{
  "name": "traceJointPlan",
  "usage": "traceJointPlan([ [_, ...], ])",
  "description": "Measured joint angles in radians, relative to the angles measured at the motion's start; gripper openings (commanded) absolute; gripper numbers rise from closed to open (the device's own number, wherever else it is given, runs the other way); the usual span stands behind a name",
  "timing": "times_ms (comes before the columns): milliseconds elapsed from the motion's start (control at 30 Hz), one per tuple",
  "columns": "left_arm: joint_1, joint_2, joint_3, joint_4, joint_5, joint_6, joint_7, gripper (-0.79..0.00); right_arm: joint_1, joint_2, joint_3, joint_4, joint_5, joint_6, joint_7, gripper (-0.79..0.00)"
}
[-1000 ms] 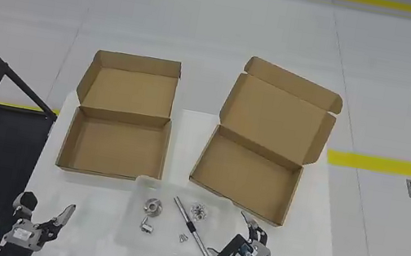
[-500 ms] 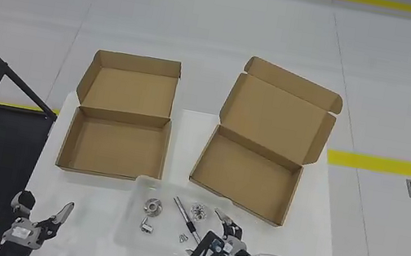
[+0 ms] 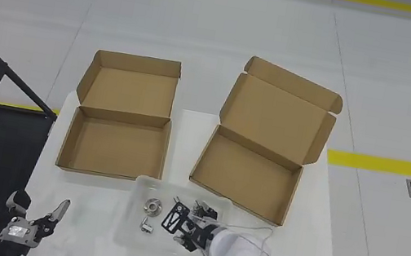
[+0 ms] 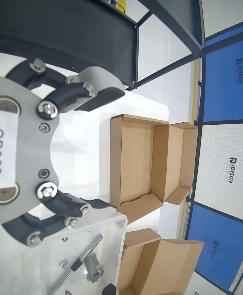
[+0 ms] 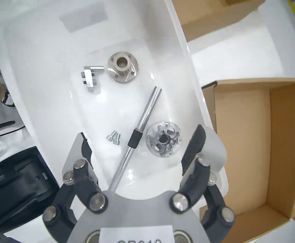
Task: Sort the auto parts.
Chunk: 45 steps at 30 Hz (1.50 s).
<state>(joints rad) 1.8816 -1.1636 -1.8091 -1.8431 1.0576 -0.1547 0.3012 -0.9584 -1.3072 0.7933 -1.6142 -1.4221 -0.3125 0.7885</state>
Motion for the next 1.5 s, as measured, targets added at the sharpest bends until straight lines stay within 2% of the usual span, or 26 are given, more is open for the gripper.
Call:
traceJointPlan([
  [233, 0.0, 0.0, 0.0, 0.0, 0.0, 0.0, 0.0, 0.0, 0.016, -0.012, 0.02, 0.054, 0.053, 0.048, 0.043, 0.0],
  [300, 0.0, 0.0, 0.0, 0.0, 0.0, 0.0, 0.0, 0.0, 0.025, -0.017, 0.022, 0.074, 0.068, 0.063, 0.051, -0.114],
  [333, 0.0, 0.0, 0.0, 0.0, 0.0, 0.0, 0.0, 0.0, 0.029, -0.02, 0.022, 0.083, 0.078, 0.068, 0.048, -0.135],
  [400, 0.0, 0.0, 0.0, 0.0, 0.0, 0.0, 0.0, 0.0, 0.04, -0.025, 0.022, 0.108, 0.093, 0.077, 0.037, -0.317],
  [433, 0.0, 0.0, 0.0, 0.0, 0.0, 0.0, 0.0, 0.0, 0.045, -0.028, 0.021, 0.118, 0.095, 0.083, 0.034, -0.351],
  [500, 0.0, 0.0, 0.0, 0.0, 0.0, 0.0, 0.0, 0.0, 0.054, -0.033, 0.016, 0.14, 0.096, 0.096, 0.023, -0.394],
  [667, 0.0, 0.0, 0.0, 0.0, 0.0, 0.0, 0.0, 0.0, 0.069, -0.044, 0.011, 0.182, 0.1, 0.11, 0.0, -0.437],
  [800, 0.0, 0.0, 0.0, 0.0, 0.0, 0.0, 0.0, 0.0, 0.066, -0.047, 0.015, 0.168, 0.096, 0.117, -0.013, -0.785],
  [933, 0.0, 0.0, 0.0, 0.0, 0.0, 0.0, 0.0, 0.0, 0.024, -0.034, 0.058, 0.071, 0.104, 0.087, -0.051, -0.785],
  [1067, 0.0, 0.0, 0.0, 0.0, 0.0, 0.0, 0.0, 0.0, -0.065, -0.001, 0.168, -0.135, 0.14, -0.046, -0.158, -0.785],
  [1167, 0.0, 0.0, 0.0, 0.0, 0.0, 0.0, 0.0, 0.0, -0.118, 0.019, 0.246, -0.28, 0.104, -0.094, -0.178, -0.785],
  [1300, 0.0, 0.0, 0.0, 0.0, 0.0, 0.0, 0.0, 0.0, -0.159, 0.033, 0.341, -0.442, 0.007, -0.038, -0.174, -0.785],
  [1367, 0.0, 0.0, 0.0, 0.0, 0.0, 0.0, 0.0, 0.0, -0.153, 0.033, 0.358, -0.466, -0.036, 0.007, -0.164, -0.785],
  [1433, 0.0, 0.0, 0.0, 0.0, 0.0, 0.0, 0.0, 0.0, -0.118, 0.03, 0.359, -0.433, -0.089, 0.055, -0.131, -0.785],
  [1500, 0.0, 0.0, 0.0, 0.0, 0.0, 0.0, 0.0, 0.0, -0.047, 0.021, 0.331, -0.345, -0.108, 0.061, -0.084, -0.785],
])
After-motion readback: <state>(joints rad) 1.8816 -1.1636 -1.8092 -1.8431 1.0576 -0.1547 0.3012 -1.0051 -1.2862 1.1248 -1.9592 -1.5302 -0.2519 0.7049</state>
